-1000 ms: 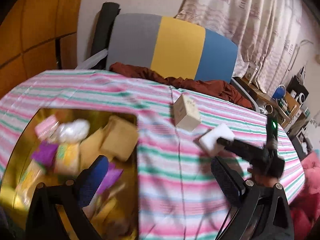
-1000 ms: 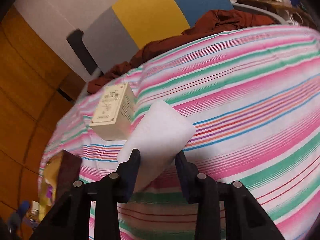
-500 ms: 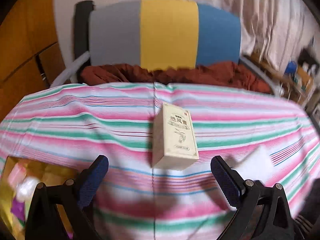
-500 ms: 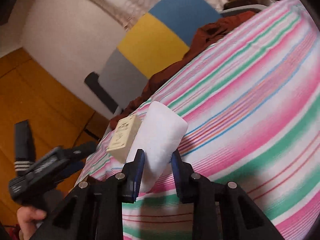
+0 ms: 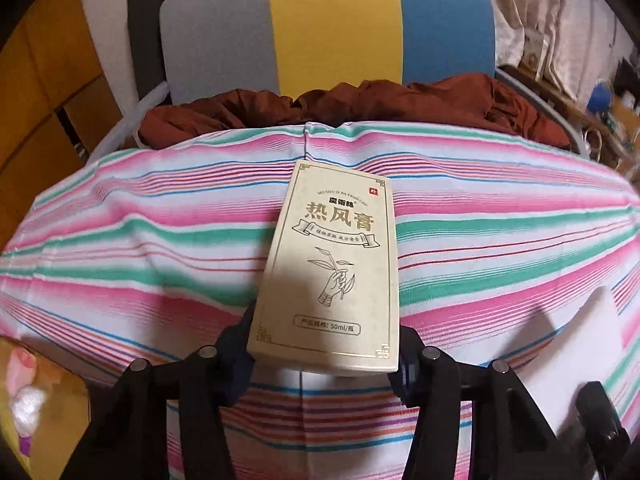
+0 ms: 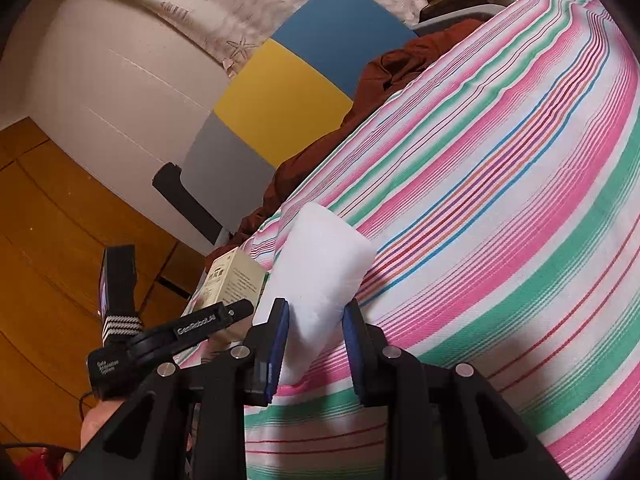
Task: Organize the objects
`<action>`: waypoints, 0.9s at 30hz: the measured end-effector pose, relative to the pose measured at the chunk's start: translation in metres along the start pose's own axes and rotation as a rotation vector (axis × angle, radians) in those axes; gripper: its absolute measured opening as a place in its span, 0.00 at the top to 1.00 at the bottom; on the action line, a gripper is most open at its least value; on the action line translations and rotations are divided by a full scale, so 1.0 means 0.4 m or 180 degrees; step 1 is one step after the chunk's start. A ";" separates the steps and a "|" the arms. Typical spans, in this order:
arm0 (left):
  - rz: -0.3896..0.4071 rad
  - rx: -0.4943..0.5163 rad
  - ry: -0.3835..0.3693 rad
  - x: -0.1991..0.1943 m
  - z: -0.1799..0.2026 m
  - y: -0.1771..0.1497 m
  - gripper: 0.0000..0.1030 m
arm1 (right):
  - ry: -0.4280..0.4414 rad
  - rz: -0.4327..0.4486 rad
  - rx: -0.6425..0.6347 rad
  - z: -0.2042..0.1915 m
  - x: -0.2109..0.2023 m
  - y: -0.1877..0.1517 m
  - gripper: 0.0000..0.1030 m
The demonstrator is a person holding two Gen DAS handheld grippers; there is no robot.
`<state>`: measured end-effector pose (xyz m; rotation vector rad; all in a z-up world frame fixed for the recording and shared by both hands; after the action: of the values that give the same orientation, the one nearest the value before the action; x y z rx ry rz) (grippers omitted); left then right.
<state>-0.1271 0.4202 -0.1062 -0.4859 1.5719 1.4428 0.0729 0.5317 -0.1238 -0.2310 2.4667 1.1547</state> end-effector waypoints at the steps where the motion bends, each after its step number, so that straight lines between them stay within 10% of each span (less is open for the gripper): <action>1: 0.0011 -0.0022 -0.0038 -0.009 -0.008 -0.004 0.48 | -0.0001 -0.0001 -0.0002 0.003 -0.004 -0.001 0.74; 16: 0.0466 -0.0275 -0.0615 -0.289 -0.145 -0.112 0.50 | 0.0019 0.0003 -0.0050 0.005 -0.028 -0.006 0.74; 27: 0.0859 -0.0767 -0.0565 -0.493 -0.455 -0.187 0.50 | 0.0060 -0.0077 -0.0074 -0.003 -0.030 -0.005 0.74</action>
<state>-0.0337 0.1770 -0.0070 -0.2804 1.3668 1.8416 0.0842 0.5291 -0.1195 -0.2786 2.4609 1.1770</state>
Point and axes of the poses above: each gripper's, at about its wrist camera, not at the fingertips, and x roughly the way its jaws point, z to its right, y to its top, the point moved 1 cm from there along x, roughly the way its jaws point, and after that the axes turned 15 degrees about -x, right-handed, at the moved point
